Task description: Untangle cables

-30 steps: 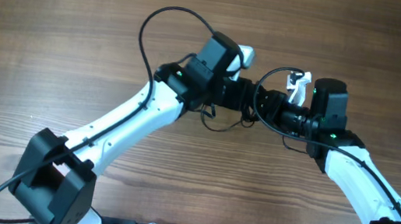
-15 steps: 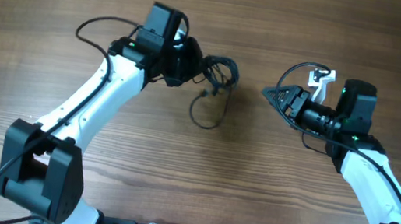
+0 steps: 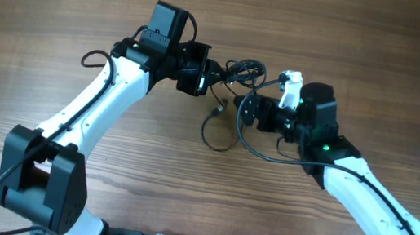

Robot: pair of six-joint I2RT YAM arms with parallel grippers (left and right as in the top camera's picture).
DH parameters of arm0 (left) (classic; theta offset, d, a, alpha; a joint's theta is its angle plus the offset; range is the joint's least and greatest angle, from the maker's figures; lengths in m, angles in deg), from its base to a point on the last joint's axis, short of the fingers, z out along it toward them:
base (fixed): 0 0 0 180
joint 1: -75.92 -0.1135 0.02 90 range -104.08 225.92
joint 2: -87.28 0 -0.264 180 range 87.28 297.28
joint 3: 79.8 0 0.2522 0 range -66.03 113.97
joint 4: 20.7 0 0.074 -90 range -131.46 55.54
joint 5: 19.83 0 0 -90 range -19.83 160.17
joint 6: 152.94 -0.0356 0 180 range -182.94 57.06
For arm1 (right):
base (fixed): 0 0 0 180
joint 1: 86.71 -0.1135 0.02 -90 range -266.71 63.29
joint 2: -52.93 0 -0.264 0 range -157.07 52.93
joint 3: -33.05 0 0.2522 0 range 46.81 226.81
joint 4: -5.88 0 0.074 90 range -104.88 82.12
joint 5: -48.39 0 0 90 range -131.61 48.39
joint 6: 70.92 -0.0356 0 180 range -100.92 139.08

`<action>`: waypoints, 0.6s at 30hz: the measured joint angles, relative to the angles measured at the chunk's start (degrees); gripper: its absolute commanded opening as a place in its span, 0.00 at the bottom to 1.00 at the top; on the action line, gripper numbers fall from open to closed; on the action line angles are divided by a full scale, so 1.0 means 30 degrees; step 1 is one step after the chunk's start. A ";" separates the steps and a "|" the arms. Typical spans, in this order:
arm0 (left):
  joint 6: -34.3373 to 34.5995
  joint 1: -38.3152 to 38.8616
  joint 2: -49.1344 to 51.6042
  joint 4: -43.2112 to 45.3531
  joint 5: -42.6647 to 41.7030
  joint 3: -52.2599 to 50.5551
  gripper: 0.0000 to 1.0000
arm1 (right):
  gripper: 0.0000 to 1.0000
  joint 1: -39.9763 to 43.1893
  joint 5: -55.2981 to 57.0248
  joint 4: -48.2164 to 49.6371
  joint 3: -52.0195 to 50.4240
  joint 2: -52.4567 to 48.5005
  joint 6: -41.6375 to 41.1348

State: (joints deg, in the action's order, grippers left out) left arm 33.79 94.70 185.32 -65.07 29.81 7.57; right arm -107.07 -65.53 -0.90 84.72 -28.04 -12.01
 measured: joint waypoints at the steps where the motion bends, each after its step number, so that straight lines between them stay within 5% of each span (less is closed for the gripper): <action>1: 0.0095 0.0000 0.0000 -0.0124 -0.0313 0.0000 0.04 | 0.27 -0.0131 0.0743 0.0146 0.0000 0.0000 0.0066; 3: 0.0080 0.0000 0.0000 -0.0168 -0.0685 0.0000 0.04 | 0.04 -0.0168 0.1457 0.0197 0.0000 0.0000 0.0182; 13: -0.0226 -0.0459 0.0000 -0.0197 -0.0765 0.0000 0.04 | 0.08 -0.0189 0.0780 -0.5996 -0.0015 -0.0007 0.0197; 18: -0.0903 -0.1064 0.0000 -0.0080 -0.0481 0.0000 0.04 | 0.99 -0.0182 0.0692 -0.7621 -0.0015 -0.0007 0.0175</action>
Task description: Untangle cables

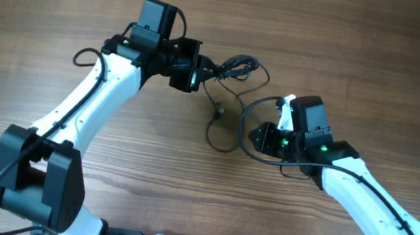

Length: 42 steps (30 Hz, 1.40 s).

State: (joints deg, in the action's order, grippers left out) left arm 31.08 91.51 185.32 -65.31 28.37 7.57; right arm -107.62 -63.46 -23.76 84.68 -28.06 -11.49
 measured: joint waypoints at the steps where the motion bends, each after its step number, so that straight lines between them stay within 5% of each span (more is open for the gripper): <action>1: -0.0350 -0.0066 0.0000 0.0102 0.0044 0.0000 0.04 | 1.00 0.0000 0.0000 0.0015 0.0000 0.0000 -0.0073; 5: -0.3541 -0.0117 0.0000 0.0525 0.0138 0.0000 0.04 | 1.00 0.0561 0.0015 0.0007 0.0000 0.0000 -0.0882; 11: -1.2305 -0.0044 0.0000 -0.0459 0.1166 0.0000 0.04 | 1.00 0.3381 -0.1661 0.0248 0.0000 0.0000 -0.1916; 20: -2.1966 0.1996 0.0000 -0.0357 0.2871 0.0000 0.04 | 0.92 0.5486 -0.7694 0.2769 0.0000 0.0000 0.1515; 23: -2.5587 0.3512 0.0000 -0.0350 0.3002 0.0000 0.04 | 0.81 0.5486 -0.8684 0.2922 0.0000 0.0000 0.2127; 29: -3.0520 0.6062 0.0000 -0.0291 0.3089 0.0000 0.04 | 0.28 0.5486 -0.9457 0.2871 0.0000 0.0000 0.2514; 33: -3.1838 0.6360 0.0000 -0.0197 0.3504 0.0000 0.14 | 0.08 0.5479 -0.9872 0.2710 0.0000 0.0007 0.2688; 35: -3.2203 0.6295 0.0000 -0.0211 0.3606 0.0000 0.28 | 0.04 0.5472 -0.9843 0.2215 0.0000 0.0000 0.2594; 37: -3.2312 0.6251 0.0000 -0.0226 0.3796 0.0000 1.00 | 0.04 0.5486 -0.9777 0.1880 0.0000 0.0000 0.2484; 42: -3.0257 0.5909 0.0000 0.0211 0.4641 0.0000 1.00 | 0.04 0.5486 -0.9231 0.1902 0.0000 0.0007 0.1166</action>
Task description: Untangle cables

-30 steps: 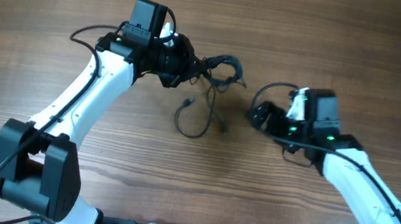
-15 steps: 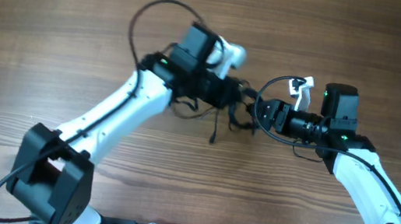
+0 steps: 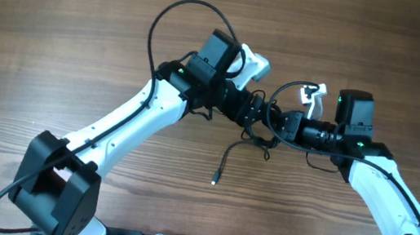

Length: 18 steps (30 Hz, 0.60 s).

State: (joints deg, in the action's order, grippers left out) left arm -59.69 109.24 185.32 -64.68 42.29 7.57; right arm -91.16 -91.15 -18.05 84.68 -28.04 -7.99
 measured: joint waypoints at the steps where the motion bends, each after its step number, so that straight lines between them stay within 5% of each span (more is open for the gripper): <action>1: 0.0605 -0.0073 0.0000 0.0233 0.0095 0.0000 1.00 | 0.04 0.0000 0.0313 0.0044 0.0000 -0.0007 -0.0488; 8: 0.8335 -0.0393 0.0000 0.1428 0.0495 0.0000 0.99 | 0.04 0.0000 0.3614 0.1384 0.0000 -0.0007 -0.5865; 18: 1.6138 0.0444 0.0000 0.1392 0.1552 0.0000 0.74 | 0.04 -0.1443 0.5574 0.3577 0.0000 -0.0007 -1.1825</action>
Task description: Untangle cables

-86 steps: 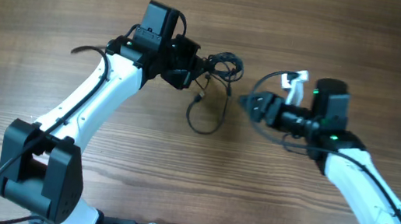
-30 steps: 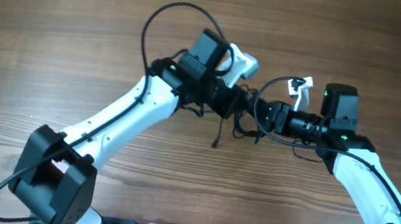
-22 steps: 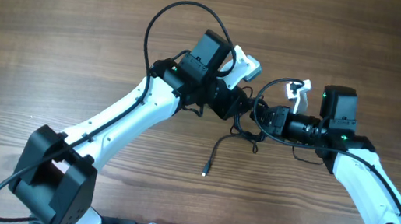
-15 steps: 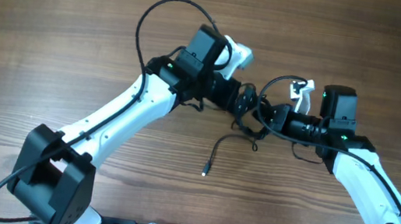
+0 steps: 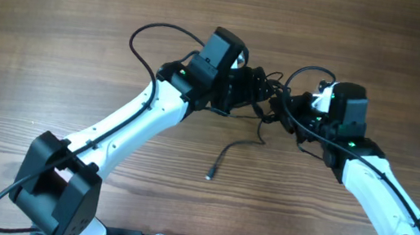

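A knot of black cables (image 5: 269, 93) is bunched between my two grippers at the back middle of the table. From the left, my left gripper (image 5: 252, 86) reaches into the knot and looks shut on it. My right gripper (image 5: 290, 108) meets the knot from the right and also looks shut on a strand. The tangle mostly hides both pairs of fingers. One loose strand (image 5: 232, 148) curves down from the knot, and its plug end (image 5: 208, 175) lies on the wood.
The wooden table (image 5: 55, 46) spreads wide to the left and front. My left arm's own wire loop (image 5: 146, 33) arcs out behind its wrist. The arm bases and a black rail line the front edge.
Both grippers have shifted a little toward the back and closer together, with the knot tighter between them. The left wrist has turned. The loose strand's plug end sits slightly further left.
My left gripper held the tangle at the back centre while the right was at a cable loop beside it. Then the left was further left and the right nearer the front, with cable stretched between. Later both met right of centre, one strand trailing free, as now.
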Robot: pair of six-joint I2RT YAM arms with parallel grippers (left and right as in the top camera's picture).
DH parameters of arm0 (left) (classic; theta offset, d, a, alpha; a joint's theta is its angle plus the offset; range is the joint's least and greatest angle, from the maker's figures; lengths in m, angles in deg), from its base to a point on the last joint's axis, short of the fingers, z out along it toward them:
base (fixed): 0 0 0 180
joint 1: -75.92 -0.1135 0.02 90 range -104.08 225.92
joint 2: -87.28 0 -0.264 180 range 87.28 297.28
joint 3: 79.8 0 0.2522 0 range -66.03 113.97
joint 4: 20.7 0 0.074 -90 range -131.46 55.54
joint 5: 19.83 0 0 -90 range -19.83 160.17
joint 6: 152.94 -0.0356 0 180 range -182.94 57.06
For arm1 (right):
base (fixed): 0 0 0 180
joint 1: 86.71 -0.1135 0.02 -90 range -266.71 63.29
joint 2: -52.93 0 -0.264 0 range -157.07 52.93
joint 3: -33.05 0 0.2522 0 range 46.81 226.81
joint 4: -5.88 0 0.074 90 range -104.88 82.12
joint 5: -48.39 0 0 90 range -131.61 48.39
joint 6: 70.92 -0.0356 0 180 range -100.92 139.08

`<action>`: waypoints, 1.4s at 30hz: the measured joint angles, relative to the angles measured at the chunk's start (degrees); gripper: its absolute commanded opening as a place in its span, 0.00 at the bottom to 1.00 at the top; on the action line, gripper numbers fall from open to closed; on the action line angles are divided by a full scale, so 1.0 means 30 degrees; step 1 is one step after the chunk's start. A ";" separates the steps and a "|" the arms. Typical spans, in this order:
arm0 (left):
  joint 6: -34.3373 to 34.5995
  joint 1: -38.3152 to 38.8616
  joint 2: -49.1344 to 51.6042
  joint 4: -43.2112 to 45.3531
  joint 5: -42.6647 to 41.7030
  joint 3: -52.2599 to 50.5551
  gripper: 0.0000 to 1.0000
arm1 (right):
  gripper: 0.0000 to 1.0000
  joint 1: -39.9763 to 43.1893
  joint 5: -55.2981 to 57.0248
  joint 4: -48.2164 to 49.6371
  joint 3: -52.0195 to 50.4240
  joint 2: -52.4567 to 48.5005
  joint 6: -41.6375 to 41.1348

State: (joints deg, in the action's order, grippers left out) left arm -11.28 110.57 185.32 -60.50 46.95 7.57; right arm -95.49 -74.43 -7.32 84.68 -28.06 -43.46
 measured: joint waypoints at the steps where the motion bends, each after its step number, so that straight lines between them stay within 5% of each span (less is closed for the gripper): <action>1: 0.0525 0.0131 0.0000 -0.0007 0.0277 0.0000 0.68 | 0.04 -0.0255 0.0313 0.0022 0.0000 0.0000 -0.0648; 7: 0.3111 0.0612 0.0000 -0.0146 0.1552 0.0000 0.39 | 0.04 -0.1377 0.1596 0.1071 0.0000 0.0000 -0.3555; 10: 0.4269 0.0612 0.0000 -0.0299 0.2302 0.0000 0.05 | 0.04 -0.1741 0.1770 0.1581 0.0000 0.0000 -0.4459; 13: 0.4983 0.0605 0.0000 -0.0437 0.2958 0.0000 0.04 | 0.09 -0.1851 0.2076 0.1982 0.0000 0.0000 -0.4940; 17: 0.4714 0.0663 0.0000 -0.0481 0.3847 0.0000 0.04 | 0.41 -0.1851 0.2426 0.1362 0.0036 0.0007 -0.4095; 19: 0.3912 0.0539 0.0000 -0.0656 0.4350 0.0000 0.04 | 0.45 -0.1727 0.2477 0.0321 0.0044 0.0007 -0.3198; 24: -0.0503 -0.0648 0.0000 -0.0874 0.4932 -0.0007 0.04 | 0.86 -0.0743 0.1472 -0.0291 0.0029 0.0000 0.0561; 27: -0.3796 -0.1923 0.0000 -0.0882 0.5115 0.0000 0.04 | 1.00 0.0386 0.0015 0.0211 0.0022 0.0000 0.4320; 29: -0.7832 -0.2710 -0.0022 -0.0882 0.4830 0.0000 0.04 | 1.00 0.1268 -0.1625 0.0444 0.0022 0.0000 0.7657; 34: -1.4957 -0.2667 -0.0342 -0.1741 0.1814 0.0000 0.04 | 0.99 0.1865 -0.4626 0.2718 0.0000 0.0000 1.1169; 38: -1.9329 -0.2025 -0.0474 -0.1982 -0.1158 0.0000 0.04 | 0.87 0.1515 -0.6681 0.3432 0.0000 0.0000 1.3274; 42: -2.1362 -0.1362 -0.0474 -0.2004 -0.2535 0.0000 0.04 | 0.73 0.1195 -0.7227 0.3067 0.0000 0.0000 1.4513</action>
State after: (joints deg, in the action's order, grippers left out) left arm -75.37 106.48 183.90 -66.51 39.34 7.57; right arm -91.90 -96.11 1.88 84.68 -28.06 0.08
